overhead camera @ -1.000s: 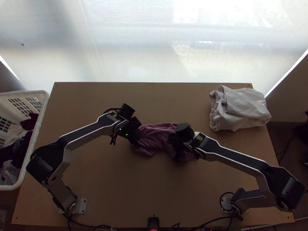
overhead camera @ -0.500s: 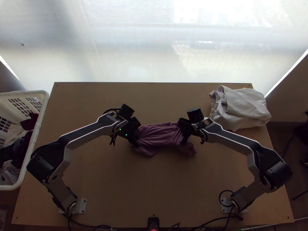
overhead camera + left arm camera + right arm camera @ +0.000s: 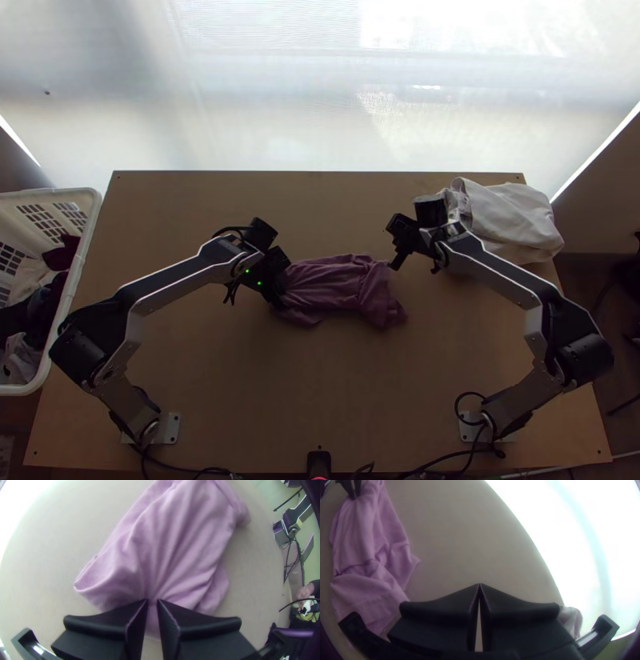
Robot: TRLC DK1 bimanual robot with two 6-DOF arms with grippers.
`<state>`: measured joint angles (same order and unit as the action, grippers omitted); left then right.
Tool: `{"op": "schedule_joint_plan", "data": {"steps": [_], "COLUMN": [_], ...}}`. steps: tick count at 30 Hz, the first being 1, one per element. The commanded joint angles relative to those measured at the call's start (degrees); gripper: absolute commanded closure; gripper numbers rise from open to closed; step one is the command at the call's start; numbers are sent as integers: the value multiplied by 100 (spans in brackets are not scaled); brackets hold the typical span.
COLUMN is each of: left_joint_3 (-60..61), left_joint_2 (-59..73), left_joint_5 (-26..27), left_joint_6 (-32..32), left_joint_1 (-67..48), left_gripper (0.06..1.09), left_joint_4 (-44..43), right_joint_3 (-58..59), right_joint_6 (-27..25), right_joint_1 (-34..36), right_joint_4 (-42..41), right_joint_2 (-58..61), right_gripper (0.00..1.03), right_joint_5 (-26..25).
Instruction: Fold the t-shirt
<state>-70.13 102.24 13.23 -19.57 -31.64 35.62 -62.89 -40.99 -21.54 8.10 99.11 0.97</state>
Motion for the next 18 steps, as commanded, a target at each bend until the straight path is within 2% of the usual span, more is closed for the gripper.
{"op": "schedule_joint_plan", "data": {"steps": [1, 3, 5, 7, 8, 10, 12, 13, 15, 18], "left_joint_3": [17, 34, 52, 43, 43, 43, 43, 52, 105, 351], "left_joint_2": [-292, -415, -538, -652, -723, -881, -1065, -1171, -1364, -1637], "left_joint_5": [4, 12, 12, 12, 12, 12, 12, 12, 30, 30], "left_joint_6": [-38, 15, 112, 287, 331, 366, 375, 393, 454, 490], "left_joint_1": [228, 316, 430, 545, 615, 773, 1002, 1142, 1388, 1468], "left_gripper": [65, 48, 37, 18, 12, 11, 11, 11, 11, 11], "left_joint_4": [139, 200, 218, 226, 235, 270, 341, 350, 376, 385], "right_joint_3": [75, 190, 269, 295, 295, 286, 278, 278, 313, 339], "right_joint_6": [74, 135, 197, 285, 338, 469, 645, 751, 839, 1111], "right_joint_1": [115, -78, -289, -474, -535, -702, -878, -975, -1221, -1555], "right_joint_4": [570, 737, 851, 939, 1001, 1062, 1150, 1168, 1177, 1177], "right_joint_2": [-893, -1183, -1368, -1482, -1517, -1570, -1579, -1579, -1579, -1526], "right_gripper": [100, 100, 100, 99, 94, 81, 62, 56, 51, 35], "right_joint_5": [17, 17, 8, -1, -18, -106, -203, -247, -379, -563]}}
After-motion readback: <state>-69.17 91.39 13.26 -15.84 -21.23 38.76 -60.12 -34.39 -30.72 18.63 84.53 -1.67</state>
